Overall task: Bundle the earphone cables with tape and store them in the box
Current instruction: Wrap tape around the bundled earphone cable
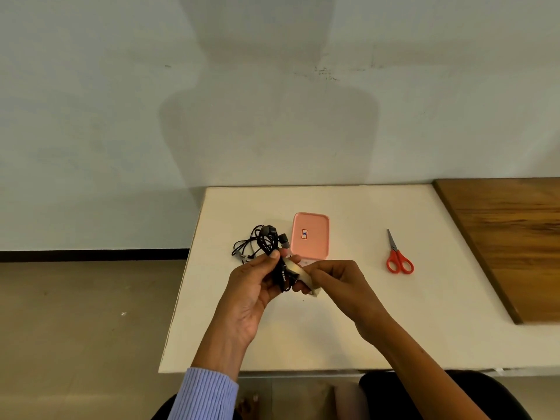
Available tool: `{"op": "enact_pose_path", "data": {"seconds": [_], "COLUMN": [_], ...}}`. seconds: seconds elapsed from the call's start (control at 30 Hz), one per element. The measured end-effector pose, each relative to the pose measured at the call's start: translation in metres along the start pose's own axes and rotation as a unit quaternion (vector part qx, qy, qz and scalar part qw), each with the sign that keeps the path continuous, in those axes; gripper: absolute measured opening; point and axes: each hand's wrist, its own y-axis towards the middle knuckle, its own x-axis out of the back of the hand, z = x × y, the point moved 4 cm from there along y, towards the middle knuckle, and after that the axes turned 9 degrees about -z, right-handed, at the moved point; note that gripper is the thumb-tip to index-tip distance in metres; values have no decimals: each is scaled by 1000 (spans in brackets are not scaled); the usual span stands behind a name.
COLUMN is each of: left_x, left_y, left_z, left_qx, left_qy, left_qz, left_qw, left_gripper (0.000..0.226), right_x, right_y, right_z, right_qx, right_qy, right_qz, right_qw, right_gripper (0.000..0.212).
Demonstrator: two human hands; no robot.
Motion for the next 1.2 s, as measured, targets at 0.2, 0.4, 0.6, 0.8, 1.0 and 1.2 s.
{"op": "enact_pose_path", "data": {"seconds": [0.2,0.4,0.6,0.8,1.0,1.2], "left_x": [1,0,3,6,7,5], "left_y": [3,4,5,7,5,2], "left_z": [-1,0,-1,-2,-6,-3], "left_qx": [-3,10,33,51,71,-22], "left_qy": [0,-24,-63,-93,-142,29], "left_qz": [5,7,7,0,7,17], "left_qw": [1000,1000,997,994,987,999], "left_gripper": [18,18,19,20,20,18], "right_x": [1,1,2,0,2,6], "right_y": [1,1,-1,-2,1,2], "right_z": [-3,0,1,1,-4,-4], "right_qx": [-6,12,33,34,0,12], "right_qy": [11,31,39,40,16,48], "right_qz": [4,25,57,102,56,10], "right_qw": [1000,999,997,993,998,999], "right_gripper": [35,32,34,35,27,31]}}
